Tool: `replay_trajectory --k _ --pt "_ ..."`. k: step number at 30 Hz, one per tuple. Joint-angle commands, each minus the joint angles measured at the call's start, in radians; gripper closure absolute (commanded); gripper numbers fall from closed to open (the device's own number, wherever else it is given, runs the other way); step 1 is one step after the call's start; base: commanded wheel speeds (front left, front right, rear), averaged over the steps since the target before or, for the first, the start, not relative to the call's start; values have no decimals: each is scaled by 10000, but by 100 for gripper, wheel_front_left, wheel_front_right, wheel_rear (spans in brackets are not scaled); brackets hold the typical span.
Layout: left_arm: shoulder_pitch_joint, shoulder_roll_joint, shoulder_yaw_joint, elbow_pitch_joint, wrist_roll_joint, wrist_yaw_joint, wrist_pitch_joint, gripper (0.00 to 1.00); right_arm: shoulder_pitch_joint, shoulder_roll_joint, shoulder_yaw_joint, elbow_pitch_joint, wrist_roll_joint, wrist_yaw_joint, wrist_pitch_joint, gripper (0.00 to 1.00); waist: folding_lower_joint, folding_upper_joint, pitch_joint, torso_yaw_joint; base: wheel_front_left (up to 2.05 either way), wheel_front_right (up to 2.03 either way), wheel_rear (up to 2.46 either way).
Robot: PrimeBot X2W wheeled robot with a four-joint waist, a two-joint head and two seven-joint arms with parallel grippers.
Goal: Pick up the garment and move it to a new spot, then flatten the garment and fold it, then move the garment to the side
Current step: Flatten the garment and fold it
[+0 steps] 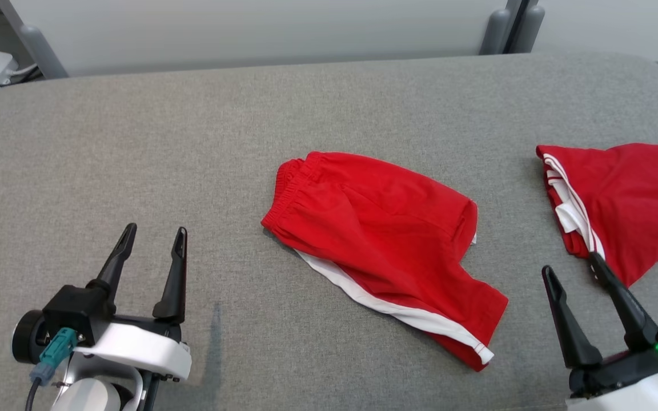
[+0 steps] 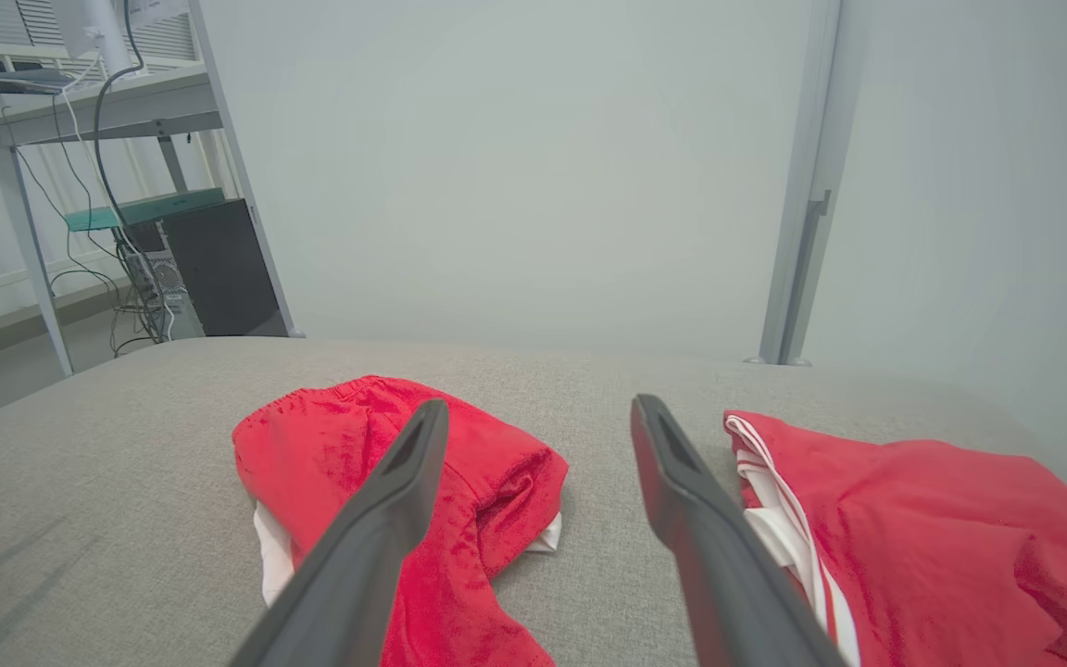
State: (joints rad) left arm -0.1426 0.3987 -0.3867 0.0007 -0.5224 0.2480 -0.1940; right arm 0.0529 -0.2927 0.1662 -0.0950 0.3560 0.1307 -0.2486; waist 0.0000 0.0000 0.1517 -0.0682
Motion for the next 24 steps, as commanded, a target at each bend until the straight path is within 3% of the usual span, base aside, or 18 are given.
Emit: replay_trajectory --k 1,8,19,22,24 --pt "-131 272 354 -264 47 92 7 0 203 -130 74 -101 -177 0 -130 0 0 0 -187 -32 0 0 0" --pt "404 249 373 -349 -84 302 22 0 1107 482 4 73 -471 0 -131 0 0 0 -536 -200 0 0 0" --pt "589 466 373 -674 -111 384 223 0 1003 492 174 -3 -550 0 -131 0 0 0 -491 -335 0 0 0" --pt "382 511 201 -700 -163 147 424 0 920 497 167 -52 -535 0 -131 0 0 0 -333 -330 0 0 0" --pt "-128 523 -227 -469 -162 -363 782 0 764 475 223 -91 -543 0 -131 0 0 0 -119 -379 0 0 0"
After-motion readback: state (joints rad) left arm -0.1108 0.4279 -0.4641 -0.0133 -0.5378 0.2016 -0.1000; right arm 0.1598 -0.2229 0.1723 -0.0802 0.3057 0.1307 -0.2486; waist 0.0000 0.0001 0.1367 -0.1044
